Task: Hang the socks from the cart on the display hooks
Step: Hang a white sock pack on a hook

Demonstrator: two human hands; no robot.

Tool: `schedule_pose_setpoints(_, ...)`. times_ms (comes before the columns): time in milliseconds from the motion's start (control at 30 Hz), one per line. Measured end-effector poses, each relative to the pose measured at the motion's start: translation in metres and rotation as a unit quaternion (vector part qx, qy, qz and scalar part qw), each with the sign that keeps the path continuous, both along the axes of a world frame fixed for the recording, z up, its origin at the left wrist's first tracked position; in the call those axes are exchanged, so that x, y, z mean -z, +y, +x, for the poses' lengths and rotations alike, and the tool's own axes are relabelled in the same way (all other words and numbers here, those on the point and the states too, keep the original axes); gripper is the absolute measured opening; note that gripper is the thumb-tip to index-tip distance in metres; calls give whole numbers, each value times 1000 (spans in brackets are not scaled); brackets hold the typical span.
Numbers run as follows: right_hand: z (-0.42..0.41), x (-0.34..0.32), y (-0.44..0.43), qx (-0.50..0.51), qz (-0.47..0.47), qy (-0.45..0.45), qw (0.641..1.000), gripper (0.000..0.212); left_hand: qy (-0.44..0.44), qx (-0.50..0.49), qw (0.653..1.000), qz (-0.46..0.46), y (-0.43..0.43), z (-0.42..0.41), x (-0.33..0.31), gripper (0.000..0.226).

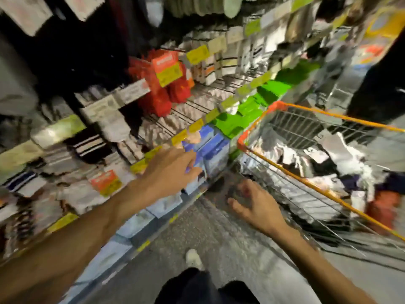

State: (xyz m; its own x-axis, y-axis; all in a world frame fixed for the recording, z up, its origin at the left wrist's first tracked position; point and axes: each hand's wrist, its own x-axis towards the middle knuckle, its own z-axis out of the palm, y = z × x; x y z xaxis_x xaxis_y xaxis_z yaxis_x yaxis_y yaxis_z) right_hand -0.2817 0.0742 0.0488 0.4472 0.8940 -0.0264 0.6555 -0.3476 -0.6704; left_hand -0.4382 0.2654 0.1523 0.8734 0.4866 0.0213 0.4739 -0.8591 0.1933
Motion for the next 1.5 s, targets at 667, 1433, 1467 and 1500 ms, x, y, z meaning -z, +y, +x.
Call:
schedule_pose_setpoints(667, 279, 124, -105, 443, -234, 111, 858, 33, 226, 107, 908, -335, -50, 403, 262, 24)
schedule_pose_setpoints(1433, 401, 247, -118, 21, -446, -71, 892, 39, 436, 265, 846, -153, -83, 464, 371, 72)
schedule_pose_setpoints(1467, 404, 246, -116, 26, -444, -59, 894, 36, 425, 258, 851, -172, -78, 468, 368, 65)
schedule_pose_setpoints(1500, 406, 246, -115, 29, -444, -42, 894, 34, 413, 250, 855, -189, -72, 471, 366, 56)
